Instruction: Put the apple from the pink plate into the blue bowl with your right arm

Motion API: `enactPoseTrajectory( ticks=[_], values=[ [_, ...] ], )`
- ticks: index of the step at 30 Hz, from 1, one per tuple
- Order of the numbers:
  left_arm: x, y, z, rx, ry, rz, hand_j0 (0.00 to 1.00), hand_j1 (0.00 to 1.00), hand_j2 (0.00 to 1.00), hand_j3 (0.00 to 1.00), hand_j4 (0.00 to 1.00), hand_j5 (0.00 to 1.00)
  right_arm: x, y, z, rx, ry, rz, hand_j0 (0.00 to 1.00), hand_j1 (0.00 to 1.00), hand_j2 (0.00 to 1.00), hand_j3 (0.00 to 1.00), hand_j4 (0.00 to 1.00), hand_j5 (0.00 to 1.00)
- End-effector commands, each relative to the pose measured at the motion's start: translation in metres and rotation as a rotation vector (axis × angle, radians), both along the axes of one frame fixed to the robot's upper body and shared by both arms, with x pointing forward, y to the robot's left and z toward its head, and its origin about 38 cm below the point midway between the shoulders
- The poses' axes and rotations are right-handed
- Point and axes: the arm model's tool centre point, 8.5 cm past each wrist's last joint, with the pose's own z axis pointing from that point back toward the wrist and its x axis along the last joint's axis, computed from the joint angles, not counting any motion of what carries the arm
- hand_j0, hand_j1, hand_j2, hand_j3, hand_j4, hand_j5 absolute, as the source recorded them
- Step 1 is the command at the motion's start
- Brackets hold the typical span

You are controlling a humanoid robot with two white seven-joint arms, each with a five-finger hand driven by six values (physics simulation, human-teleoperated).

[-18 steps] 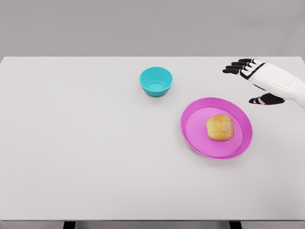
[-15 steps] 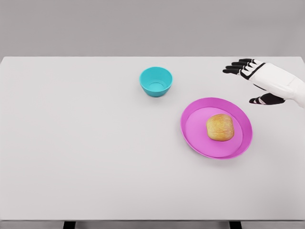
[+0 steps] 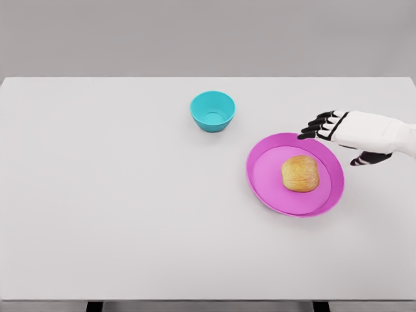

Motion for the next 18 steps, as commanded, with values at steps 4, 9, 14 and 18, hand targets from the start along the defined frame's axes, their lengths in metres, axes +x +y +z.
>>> enactPoseTrajectory(
  ticks=[4, 9, 14, 18],
  values=[
    [0.000, 0.000, 0.000, 0.000, 0.000, -0.002, 1.00, 1.00, 1.00, 1.00, 1.00, 1.00, -0.005, 0.024, -0.017, 0.001, 0.048, 0.062, 1.00, 1.00, 1.00, 1.00, 1.00, 1.00],
    [0.000, 0.000, 0.000, 0.000, 0.000, 0.000, 1.00, 1.00, 1.00, 1.00, 1.00, 1.00, -0.006, 0.027, -0.024, -0.005, 0.068, 0.072, 1.00, 1.00, 1.00, 1.00, 1.00, 1.00],
    [0.000, 0.000, 0.000, 0.000, 0.000, 0.000, 1.00, 1.00, 1.00, 1.00, 1.00, 1.00, -0.007, 0.036, -0.032, 0.006, 0.082, 0.088, 1.00, 1.00, 1.00, 1.00, 1.00, 1.00],
    [0.000, 0.000, 0.000, 0.000, 0.000, 0.000, 1.00, 1.00, 1.00, 1.00, 1.00, 1.00, -0.006, 0.038, -0.036, -0.001, 0.091, 0.090, 1.00, 1.00, 1.00, 1.00, 1.00, 1.00]
  ],
)
